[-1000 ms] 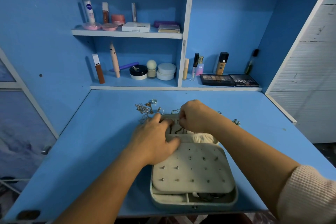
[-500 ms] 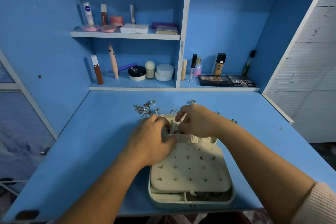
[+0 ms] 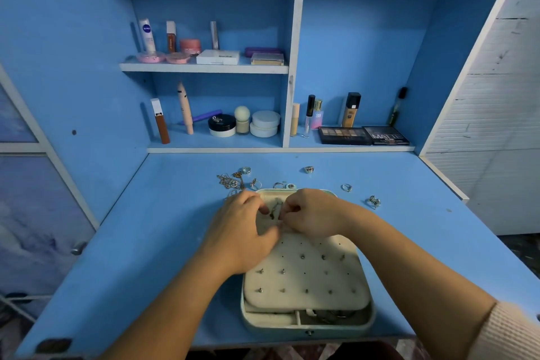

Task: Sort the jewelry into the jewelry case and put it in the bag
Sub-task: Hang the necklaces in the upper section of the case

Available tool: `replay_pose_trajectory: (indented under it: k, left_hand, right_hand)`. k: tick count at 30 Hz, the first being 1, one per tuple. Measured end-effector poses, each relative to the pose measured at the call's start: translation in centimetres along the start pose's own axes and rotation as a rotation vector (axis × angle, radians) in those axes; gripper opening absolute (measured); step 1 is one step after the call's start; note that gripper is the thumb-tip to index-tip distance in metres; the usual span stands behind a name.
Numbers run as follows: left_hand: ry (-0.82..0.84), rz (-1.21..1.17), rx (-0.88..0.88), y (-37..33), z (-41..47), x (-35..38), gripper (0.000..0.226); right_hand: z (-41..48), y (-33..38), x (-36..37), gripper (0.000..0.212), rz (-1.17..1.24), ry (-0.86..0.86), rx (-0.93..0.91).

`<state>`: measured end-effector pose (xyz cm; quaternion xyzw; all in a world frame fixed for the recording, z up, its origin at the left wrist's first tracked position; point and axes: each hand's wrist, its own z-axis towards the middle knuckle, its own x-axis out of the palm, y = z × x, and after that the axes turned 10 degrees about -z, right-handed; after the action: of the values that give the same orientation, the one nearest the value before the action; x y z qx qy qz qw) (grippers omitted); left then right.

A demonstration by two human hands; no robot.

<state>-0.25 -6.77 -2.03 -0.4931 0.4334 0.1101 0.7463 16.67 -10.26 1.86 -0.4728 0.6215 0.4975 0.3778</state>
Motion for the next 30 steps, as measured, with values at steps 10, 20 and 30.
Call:
replay_pose_trajectory:
  k: [10,20,30]
  left_hand:
    - [-0.028,-0.001,-0.023,-0.5,-0.6,-0.3,0.031]
    - [0.111,0.065,-0.074,4.6,-3.5,-2.6,0.09]
    - [0.046,0.301,0.024,5.7,-3.8,-1.2,0.083]
  right_hand:
    - [0.1,0.5,-0.3,0.023,0.049,-0.054,-0.069]
    - [0.3,-0.1,0.3,0.017,0.021,-0.05,-0.172]
    - [3.2,1.8,-1.1,0.015,-0.022,-0.203,-0.186]
